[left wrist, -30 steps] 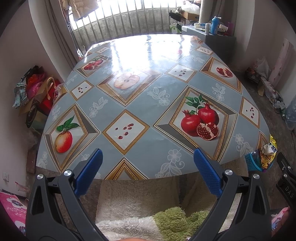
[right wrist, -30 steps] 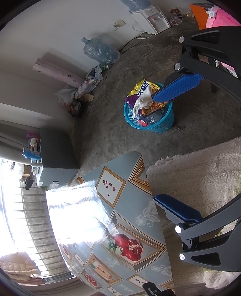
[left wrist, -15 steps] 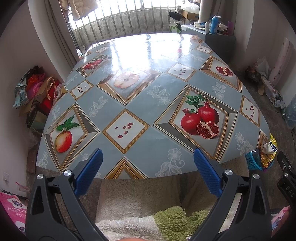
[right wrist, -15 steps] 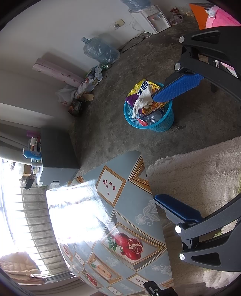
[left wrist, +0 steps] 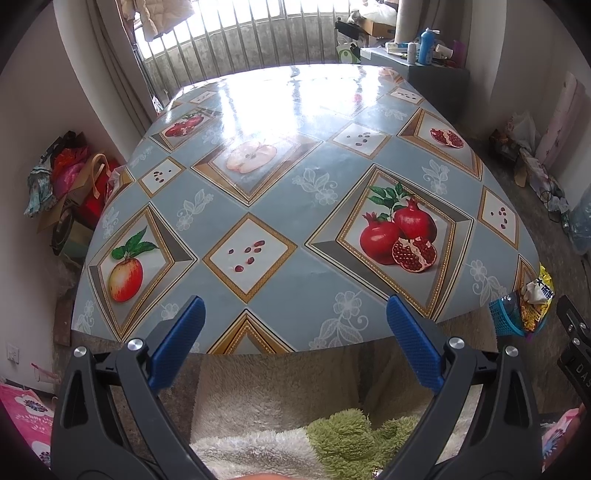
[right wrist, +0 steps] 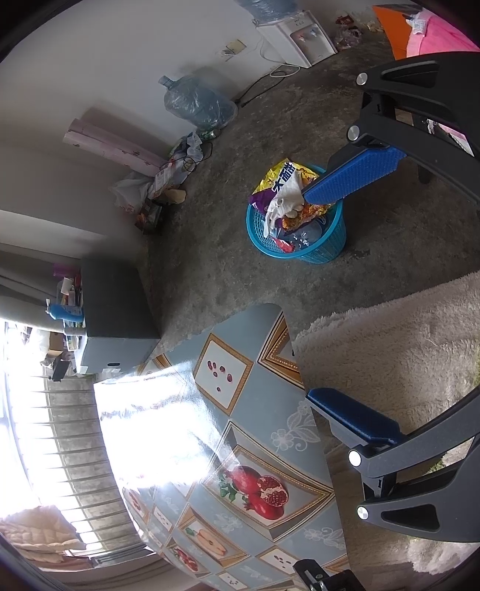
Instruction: Collect trash
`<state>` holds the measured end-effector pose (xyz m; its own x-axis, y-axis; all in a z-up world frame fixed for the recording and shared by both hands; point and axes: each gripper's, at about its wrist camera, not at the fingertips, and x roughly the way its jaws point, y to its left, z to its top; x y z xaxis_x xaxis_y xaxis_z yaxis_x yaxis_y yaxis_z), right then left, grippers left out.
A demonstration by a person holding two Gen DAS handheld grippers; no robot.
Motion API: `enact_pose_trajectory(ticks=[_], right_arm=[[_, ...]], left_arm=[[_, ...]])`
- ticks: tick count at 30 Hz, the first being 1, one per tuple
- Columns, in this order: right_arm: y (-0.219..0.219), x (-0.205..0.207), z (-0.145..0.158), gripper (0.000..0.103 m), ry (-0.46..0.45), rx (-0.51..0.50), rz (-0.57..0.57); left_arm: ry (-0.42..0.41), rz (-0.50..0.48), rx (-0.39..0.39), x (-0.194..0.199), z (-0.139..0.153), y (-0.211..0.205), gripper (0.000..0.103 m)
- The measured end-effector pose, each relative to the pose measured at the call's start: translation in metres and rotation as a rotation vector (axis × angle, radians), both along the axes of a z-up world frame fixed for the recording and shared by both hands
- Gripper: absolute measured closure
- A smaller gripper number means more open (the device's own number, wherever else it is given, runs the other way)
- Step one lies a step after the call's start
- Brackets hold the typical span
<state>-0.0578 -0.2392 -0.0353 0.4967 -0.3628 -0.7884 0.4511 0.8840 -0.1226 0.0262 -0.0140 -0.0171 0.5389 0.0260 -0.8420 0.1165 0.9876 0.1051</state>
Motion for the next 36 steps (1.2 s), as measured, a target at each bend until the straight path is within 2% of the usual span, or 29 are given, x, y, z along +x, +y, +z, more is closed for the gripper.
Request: enact_pose_trajectory(ticks=[15,36], right_arm=[[-0.011,-0.010,-0.001,0.006,-0.012,0.023,-0.034],[-0.011,-0.014,0.001,0.006,-0.033,0.034,-0.026]], left_arm=[[-0.003,-0.024,0.010,-0.002,0.002,-0.004,0.009],[-0.017,-0.026,0.020,-0.002,0.009,-0.005,0.009]])
